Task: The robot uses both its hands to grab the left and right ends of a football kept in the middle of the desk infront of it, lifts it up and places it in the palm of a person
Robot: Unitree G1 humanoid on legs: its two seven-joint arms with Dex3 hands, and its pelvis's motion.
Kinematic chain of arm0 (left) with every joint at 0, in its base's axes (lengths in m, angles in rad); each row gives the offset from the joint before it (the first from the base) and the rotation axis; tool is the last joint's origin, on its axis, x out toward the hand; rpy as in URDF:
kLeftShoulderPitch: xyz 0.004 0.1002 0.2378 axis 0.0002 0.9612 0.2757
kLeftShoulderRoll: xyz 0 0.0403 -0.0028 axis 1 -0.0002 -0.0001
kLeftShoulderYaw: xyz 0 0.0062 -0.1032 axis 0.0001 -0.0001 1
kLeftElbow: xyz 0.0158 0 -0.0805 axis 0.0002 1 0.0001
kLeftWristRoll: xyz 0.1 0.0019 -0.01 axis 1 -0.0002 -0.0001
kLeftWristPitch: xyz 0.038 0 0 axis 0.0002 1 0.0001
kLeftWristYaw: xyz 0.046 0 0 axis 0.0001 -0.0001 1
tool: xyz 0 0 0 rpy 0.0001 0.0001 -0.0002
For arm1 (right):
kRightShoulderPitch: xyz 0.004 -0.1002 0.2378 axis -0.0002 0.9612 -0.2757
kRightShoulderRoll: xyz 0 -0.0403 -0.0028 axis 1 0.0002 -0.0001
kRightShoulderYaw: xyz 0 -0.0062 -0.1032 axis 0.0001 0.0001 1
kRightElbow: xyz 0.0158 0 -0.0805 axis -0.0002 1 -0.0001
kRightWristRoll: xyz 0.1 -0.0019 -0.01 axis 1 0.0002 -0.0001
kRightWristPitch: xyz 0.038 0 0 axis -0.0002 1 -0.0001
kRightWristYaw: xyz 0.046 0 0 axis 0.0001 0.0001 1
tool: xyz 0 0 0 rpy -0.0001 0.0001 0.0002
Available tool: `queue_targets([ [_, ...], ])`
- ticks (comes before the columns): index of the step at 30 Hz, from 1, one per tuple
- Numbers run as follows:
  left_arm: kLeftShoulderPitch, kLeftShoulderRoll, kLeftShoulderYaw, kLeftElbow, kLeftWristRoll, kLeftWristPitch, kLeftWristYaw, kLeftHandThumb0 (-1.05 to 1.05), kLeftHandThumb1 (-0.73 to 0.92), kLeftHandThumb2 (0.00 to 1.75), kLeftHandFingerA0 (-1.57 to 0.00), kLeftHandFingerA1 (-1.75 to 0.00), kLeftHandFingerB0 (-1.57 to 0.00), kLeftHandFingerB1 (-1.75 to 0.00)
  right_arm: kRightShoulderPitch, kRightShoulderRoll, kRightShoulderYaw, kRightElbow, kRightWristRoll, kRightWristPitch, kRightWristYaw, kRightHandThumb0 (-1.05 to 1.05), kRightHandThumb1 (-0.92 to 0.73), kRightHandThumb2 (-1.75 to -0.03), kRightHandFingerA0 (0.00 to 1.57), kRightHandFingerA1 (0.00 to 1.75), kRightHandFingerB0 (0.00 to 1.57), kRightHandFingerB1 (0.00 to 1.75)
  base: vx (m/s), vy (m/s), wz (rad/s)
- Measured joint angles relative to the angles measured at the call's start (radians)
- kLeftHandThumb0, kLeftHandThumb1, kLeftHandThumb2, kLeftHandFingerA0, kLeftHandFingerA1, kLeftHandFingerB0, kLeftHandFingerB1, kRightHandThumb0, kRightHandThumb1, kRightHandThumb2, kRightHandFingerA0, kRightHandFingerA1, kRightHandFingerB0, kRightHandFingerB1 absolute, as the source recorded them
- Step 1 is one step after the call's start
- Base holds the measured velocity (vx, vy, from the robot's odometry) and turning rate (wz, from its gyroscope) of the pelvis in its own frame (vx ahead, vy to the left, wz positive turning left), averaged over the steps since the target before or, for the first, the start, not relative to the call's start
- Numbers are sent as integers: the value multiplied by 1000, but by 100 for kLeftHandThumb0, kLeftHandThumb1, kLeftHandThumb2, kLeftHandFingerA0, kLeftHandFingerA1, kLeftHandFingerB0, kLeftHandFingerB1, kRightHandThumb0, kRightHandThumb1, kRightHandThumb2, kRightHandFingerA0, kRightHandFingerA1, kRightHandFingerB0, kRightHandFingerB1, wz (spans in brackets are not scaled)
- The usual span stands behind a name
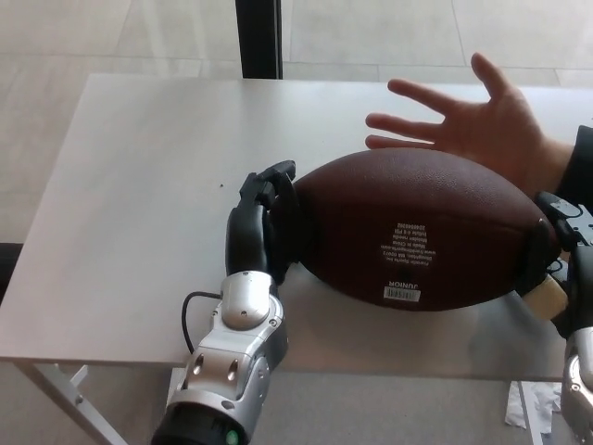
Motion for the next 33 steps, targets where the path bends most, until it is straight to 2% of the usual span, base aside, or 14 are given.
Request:
queue_targets([
  [4, -7, -4, -2, 16, 2, -8, 16, -51, 92, 71, -27, -105, -23, -76, -8, -1, 3, 15, -10, -4, 0, -94, -67, -106, 49, 64, 35, 47, 0, 0, 0],
  [6, -10, -5, -3, 23, 2, -15, 20, -53, 92, 72, -26, -98, -22, -71, -10, -1, 4, 17, -13, -4, 0, -92, -66, -107, 52, 64, 31, 44, 0, 0, 0],
  [8, -11, -7, -4, 29, 2, -20, 23, -55, 92, 73, -23, -105, -21, -81, -10, -1, 4, 17, -15, -4, 0, -94, -67, -107, 53, 63, 32, 44, 0, 0, 0],
  [10, -13, -8, -5, 35, 2, -28, 26, -55, 92, 72, -27, -95, -23, -77, -10, -1, 4, 17, -16, -4, 0, -88, -63, -105, 52, 64, 30, 45, 0, 0, 0],
  [11, -13, -9, -5, 36, 2, -31, 28, -55, 92, 74, -24, -103, -21, -81, -10, -1, 4, 17, -16, -4, 0, -88, -79, -64, 56, 57, 40, 34, 0, 0, 0],
  [12, -13, -9, -5, 36, 2, -33, 29, -55, 92, 74, -28, -95, -25, -75, -10, -1, 4, 17, -16, -4, 0, -92, -68, -105, 50, 61, 34, 46, 0, 0, 0],
  [16, -13, -9, -6, 33, 1, -34, 33, -52, 92, 77, -26, -110, -22, -84, -10, 1, 4, 15, -11, -4, 0, -90, -69, -106, 50, 62, 35, 47, 0, 0, 0],
  [18, -15, -10, -6, 25, -1, -33, 36, -49, 92, 77, -25, -108, -23, -85, -11, 1, 3, 12, -8, -3, 0, -92, -69, -107, 51, 64, 36, 47, 0, 0, 0],
  [21, -17, -10, -6, 20, -4, -32, 42, -49, 92, 76, -28, -93, -24, -65, -23, 3, 2, 11, -3, 3, 0, -86, -63, -105, 54, 63, 34, 46, 0, 0, 0],
  [24, -25, -10, -2, 11, -9, -19, 48, -47, 92, 76, -26, -90, -23, -65, -46, 5, -1, 10, 0, 17, -2, -84, -63, -105, 54, 63, 35, 47, 0, 0, 0],
  [25, -31, -10, 1, 9, -12, -11, 52, -44, 92, 80, -29, -89, -23, -65, -58, 6, -2, 10, 0, 25, -3, -87, -80, -65, 61, 54, 46, 36, 0, 0, 0],
  [29, -64, -10, 16, 12, -17, 23, 57, -46, 92, 78, -30, -86, -23, -67, -108, 14, -6, 9, 0, 54, -11, -88, -76, -67, 59, 54, 47, 36, 0, 0, 0],
  [31, -86, -8, 31, 19, -20, 41, 59, -53, 81, 78, -32, -79, -30, -73, -139, 21, -11, 8, 0, 68, -17, -86, -78, -64, 57, 61, 47, 38, 0, 0, 0],
  [33, -103, 0, 39, 29, -21, 50, 59, -53, 81, 78, -32, -79, -30, -73, -167, 29, -17, 7, 0, 77, -20, -86, -78, -64, 57, 61, 47, 38, 0, 0, 0],
])
